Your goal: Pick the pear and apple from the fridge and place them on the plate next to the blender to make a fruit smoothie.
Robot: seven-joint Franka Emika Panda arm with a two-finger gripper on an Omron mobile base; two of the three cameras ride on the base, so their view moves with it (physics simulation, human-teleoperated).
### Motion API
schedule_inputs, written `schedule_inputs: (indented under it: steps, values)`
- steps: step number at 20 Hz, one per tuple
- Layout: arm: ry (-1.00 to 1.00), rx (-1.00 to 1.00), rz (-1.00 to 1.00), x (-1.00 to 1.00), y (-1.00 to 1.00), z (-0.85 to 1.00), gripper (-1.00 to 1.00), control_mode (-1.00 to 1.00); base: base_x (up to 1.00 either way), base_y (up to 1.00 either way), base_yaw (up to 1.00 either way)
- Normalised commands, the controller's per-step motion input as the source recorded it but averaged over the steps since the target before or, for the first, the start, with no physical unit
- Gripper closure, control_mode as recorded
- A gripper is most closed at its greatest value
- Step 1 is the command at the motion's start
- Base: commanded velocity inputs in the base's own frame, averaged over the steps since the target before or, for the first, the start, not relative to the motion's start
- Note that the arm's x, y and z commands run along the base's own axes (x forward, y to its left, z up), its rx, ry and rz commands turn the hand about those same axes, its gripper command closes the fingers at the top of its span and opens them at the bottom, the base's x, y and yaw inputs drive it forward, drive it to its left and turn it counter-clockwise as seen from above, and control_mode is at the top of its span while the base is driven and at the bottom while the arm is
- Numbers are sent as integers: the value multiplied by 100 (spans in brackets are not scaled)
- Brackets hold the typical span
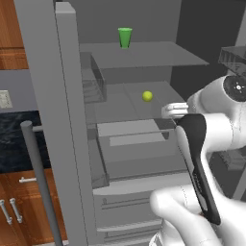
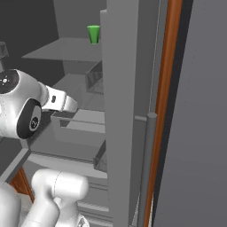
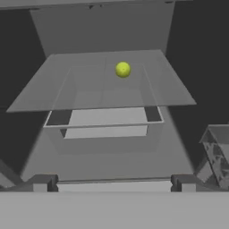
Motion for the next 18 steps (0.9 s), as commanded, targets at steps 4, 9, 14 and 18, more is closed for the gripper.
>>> schedule_inputs:
  steps: [4,9,14,18]
  values:
    - [-8,0,0,38,-50,12,-100,-100,0,0,0]
    - [-1,0,0,57,-21,-11,-100,-100,0,0,0]
    - [0,0,0,67,-1,-8,-100,-100,0,0,0]
    - [0,0,0,60,0,-27,-100,-100,0,0,0]
